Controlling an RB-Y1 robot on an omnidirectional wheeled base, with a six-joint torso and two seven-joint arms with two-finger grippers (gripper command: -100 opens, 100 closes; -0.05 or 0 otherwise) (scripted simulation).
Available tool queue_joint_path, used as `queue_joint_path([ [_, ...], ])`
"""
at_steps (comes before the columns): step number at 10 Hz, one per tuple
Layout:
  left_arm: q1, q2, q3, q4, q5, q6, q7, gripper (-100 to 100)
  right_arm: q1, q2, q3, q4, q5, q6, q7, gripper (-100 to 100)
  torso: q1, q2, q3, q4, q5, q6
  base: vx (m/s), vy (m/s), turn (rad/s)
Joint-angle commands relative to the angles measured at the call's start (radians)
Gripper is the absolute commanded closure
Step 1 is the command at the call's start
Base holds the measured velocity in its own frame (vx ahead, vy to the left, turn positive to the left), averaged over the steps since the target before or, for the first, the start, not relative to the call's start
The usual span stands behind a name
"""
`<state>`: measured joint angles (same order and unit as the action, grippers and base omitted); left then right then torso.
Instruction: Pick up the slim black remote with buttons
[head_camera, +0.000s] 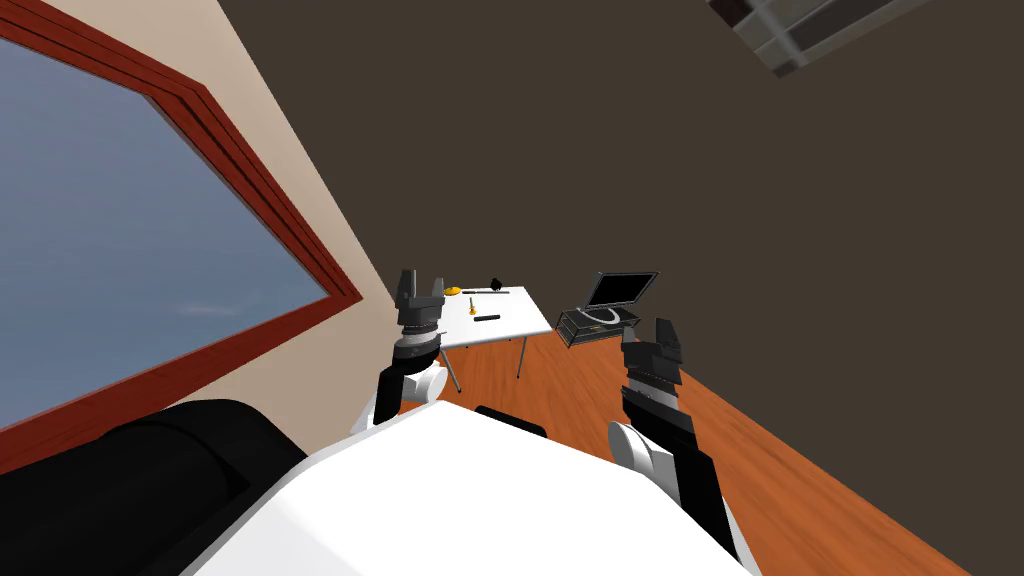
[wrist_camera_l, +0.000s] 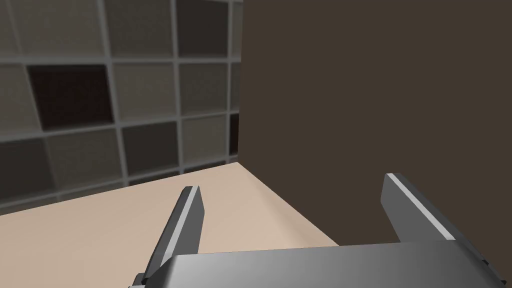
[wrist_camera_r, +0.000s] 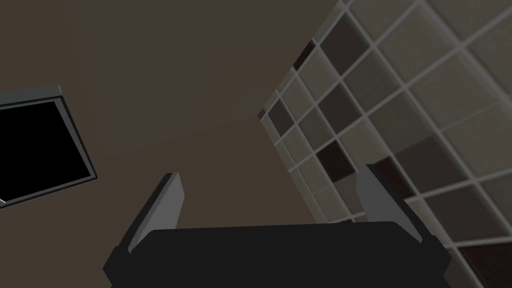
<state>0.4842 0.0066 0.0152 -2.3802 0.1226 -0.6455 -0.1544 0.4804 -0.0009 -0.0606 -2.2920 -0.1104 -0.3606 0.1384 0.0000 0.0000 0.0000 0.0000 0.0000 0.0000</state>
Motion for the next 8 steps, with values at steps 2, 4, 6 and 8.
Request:
queue_joint_path([
  [2,-0.021,0.056,0.012,0.021,0.003,0.037,0.013,-100,0.000,0.000,0.000,0.000,0.000,0.000,0.000,0,0.000,0.001,0.000,0.000,0.000,0.000,-0.024,-0.013,-0.058],
  [4,-0.053,0.104,0.029,0.051,0.008,0.093,0.033,-100,0.000,0.000,0.000,0.000,0.000,0.000,0.000,0,-0.001,0.002,0.001,0.000,0.000,0.000,-0.040,-0.026,-0.087],
  [6,-0.095,0.151,0.052,0.092,0.016,0.152,0.060,-100,0.000,0.000,0.000,0.000,0.000,0.000,0.000,0,-0.002,0.004,0.002,0.001,0.000,0.000,-0.075,-0.036,-0.124],
  [8,-0.120,0.174,0.065,0.116,0.021,0.211,0.076,-100,0.000,0.000,0.000,0.000,0.000,0.000,0.000,0,-0.002,0.003,0.002,0.001,0.000,0.000,-0.045,-0.031,-0.081],
])
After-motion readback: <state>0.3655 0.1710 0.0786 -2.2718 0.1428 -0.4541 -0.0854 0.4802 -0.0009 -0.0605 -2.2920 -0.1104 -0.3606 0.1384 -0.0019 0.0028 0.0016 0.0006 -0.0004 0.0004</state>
